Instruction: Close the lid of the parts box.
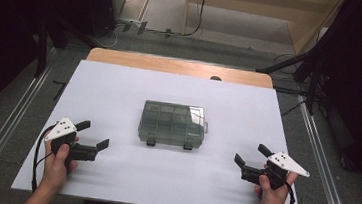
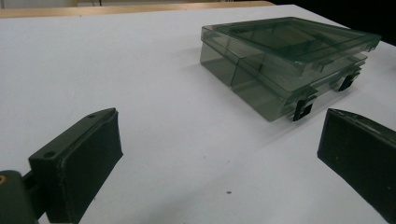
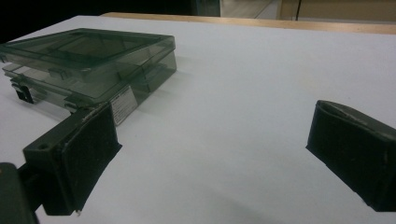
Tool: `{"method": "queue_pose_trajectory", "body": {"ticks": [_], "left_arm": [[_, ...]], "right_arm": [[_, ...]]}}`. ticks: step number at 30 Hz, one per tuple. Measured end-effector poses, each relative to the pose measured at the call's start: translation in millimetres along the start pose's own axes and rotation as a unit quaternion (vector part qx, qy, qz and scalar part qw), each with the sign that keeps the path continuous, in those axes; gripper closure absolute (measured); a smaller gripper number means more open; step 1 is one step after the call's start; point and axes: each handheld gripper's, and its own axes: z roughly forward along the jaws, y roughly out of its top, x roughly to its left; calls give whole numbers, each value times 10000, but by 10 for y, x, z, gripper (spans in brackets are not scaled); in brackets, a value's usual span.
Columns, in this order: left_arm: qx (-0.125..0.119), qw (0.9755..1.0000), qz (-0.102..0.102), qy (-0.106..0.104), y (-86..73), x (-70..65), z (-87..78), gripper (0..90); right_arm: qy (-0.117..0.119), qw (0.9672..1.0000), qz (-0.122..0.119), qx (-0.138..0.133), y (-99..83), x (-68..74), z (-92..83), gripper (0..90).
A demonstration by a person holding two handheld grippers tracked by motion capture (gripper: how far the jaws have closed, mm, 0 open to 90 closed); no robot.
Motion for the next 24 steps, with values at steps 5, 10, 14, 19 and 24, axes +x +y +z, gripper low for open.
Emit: {"method": "queue_pose_trajectory", "body": {"ticks": [5, 10, 14, 19, 24], "left_arm": [[30, 10000, 8, 57, -27, 15, -62, 0], [32, 10000, -9, 85, -51, 15, -108, 0], [-38, 9999, -106, 51, -56, -8, -164, 0], [39, 9999, -88, 119, -87, 6, -210, 0], [86, 9997, -111, 205, -118, 35, -240, 0]], "right_arm": [[-48, 10000, -6, 16, -27, 5, -43, 18], [-79, 10000, -18, 11, -48, 0, -103, 18], [-136, 9999, 17, 22, -78, -14, -159, 18], [-180, 9998, 56, 30, -119, -32, -231, 18], [-241, 9997, 105, -2, -138, -57, -311, 17]]}}
